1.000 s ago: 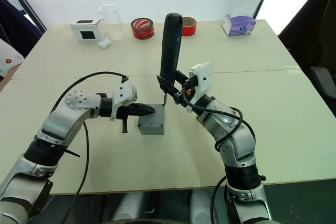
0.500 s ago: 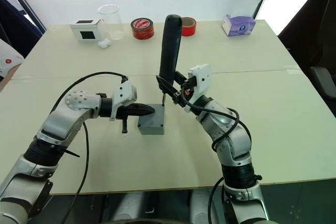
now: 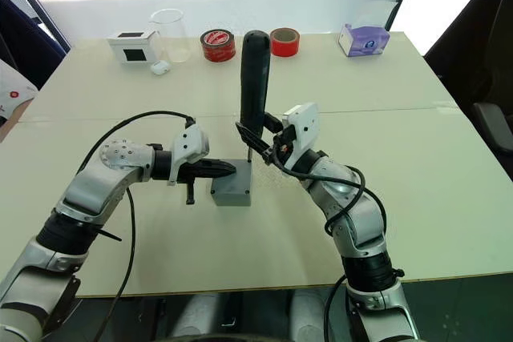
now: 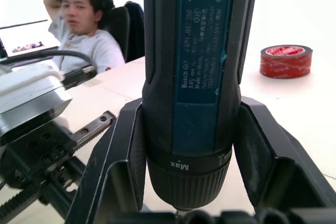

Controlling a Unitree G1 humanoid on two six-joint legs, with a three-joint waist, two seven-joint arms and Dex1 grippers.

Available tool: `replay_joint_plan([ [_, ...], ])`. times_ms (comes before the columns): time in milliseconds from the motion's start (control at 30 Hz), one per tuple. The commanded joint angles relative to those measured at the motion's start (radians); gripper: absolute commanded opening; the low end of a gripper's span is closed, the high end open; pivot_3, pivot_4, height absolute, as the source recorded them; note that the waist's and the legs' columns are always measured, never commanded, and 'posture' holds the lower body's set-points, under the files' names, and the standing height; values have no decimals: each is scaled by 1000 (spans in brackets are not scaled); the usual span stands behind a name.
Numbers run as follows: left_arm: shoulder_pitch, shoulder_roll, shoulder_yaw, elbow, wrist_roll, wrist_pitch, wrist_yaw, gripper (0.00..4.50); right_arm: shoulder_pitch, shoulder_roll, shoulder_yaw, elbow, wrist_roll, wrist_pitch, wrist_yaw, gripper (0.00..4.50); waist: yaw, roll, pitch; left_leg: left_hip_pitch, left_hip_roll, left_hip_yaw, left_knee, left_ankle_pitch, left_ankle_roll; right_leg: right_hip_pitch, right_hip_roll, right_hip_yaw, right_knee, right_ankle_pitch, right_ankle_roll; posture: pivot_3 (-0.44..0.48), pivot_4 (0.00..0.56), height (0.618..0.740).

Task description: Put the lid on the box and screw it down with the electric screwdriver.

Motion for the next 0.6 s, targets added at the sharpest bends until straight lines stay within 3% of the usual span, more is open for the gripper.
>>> replay_joint_plan([
  [33,33,26,-22,15,24,29,-6,0,43,-26,30,77,-59,-10,7,1745,0,0,0,3,0,0,-1,0,0,4,0,0,-1,0,0,0,150,740],
  [400,53,39,-22,-4,20,48,-3,0,54,-35,104,147,-115,45,-2,1745,0,-2,-24,11,1,0,-3,-1,1,10,0,0,-3,-1,-1,0,150,740],
  [600,56,33,-31,-1,27,47,0,0,67,-11,87,172,-100,57,-22,1745,1,-3,-31,24,0,0,-14,-1,1,16,-1,0,-8,-3,-2,0,150,740],
])
